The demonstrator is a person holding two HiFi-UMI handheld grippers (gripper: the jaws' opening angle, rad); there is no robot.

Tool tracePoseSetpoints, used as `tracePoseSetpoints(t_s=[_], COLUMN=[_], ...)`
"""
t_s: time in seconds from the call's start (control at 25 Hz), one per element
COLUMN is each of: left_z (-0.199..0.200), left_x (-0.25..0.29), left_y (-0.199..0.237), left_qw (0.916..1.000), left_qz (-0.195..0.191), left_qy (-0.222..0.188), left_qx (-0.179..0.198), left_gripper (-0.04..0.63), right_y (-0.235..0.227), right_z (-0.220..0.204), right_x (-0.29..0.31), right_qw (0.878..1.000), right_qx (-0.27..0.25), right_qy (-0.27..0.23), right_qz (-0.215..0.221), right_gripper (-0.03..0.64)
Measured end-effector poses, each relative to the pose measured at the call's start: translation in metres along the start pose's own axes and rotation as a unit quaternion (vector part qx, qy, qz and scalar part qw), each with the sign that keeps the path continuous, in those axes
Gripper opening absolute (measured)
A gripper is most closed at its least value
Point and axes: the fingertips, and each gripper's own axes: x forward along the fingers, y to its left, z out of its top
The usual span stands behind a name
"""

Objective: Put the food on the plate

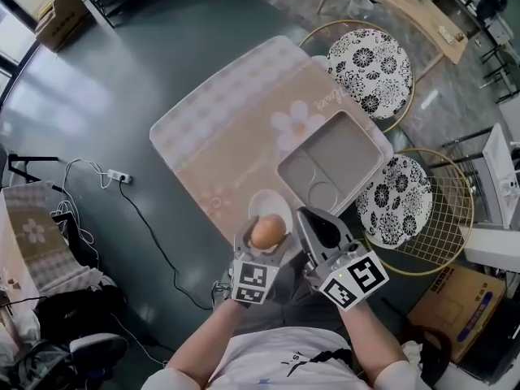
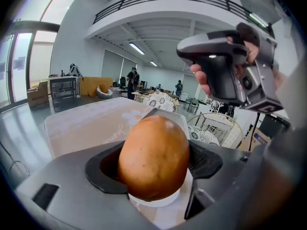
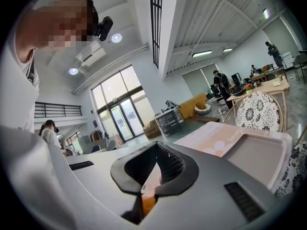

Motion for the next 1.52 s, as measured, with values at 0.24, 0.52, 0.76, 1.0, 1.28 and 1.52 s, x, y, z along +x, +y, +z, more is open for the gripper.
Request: tracePoseSetpoints(t_s=[0.24,0.52,0.76,1.0,1.28,1.52], left_z=[-0.024,-0.037,-0.048,-0.055,-0.046,-0.015], left_x=[0.018,0.039,0.053,0.060,0.052,0.025], left_y=[0.004,0.009,0.014,0.009,0.012,0.003], left_qw=[0.9997,0.9985,0.9967,0.9938,0.9935,0.9957], left_qz=[-0.004,-0.006,-0.015,-0.035,-0.035,-0.037], left_qy=[0.021,0.042,0.062,0.079,0.082,0.063], left_qx=[0.009,0.035,0.051,0.070,0.070,0.057], left_gripper=[0.357,0.357,0.357,0.357,0.357,0.357], right_y=[-0.012,-0.022,-0.034,-0.040,-0.039,-0.025], right_z=[-0.022,-0.035,-0.042,-0.043,-0.035,-0.019], right_x=[0.010,0.024,0.035,0.037,0.035,0.030], right_qw=[1.000,1.000,1.000,1.000,1.000,1.000], right_qx=[-0.002,-0.001,0.005,0.012,0.014,0.011], right_qy=[-0.002,-0.008,-0.008,-0.003,0.006,0.014], right_qz=[-0.003,0.002,0.001,0.001,0.000,0.001], right_gripper=[0.012,0.012,0.012,0.012,0.012,0.012])
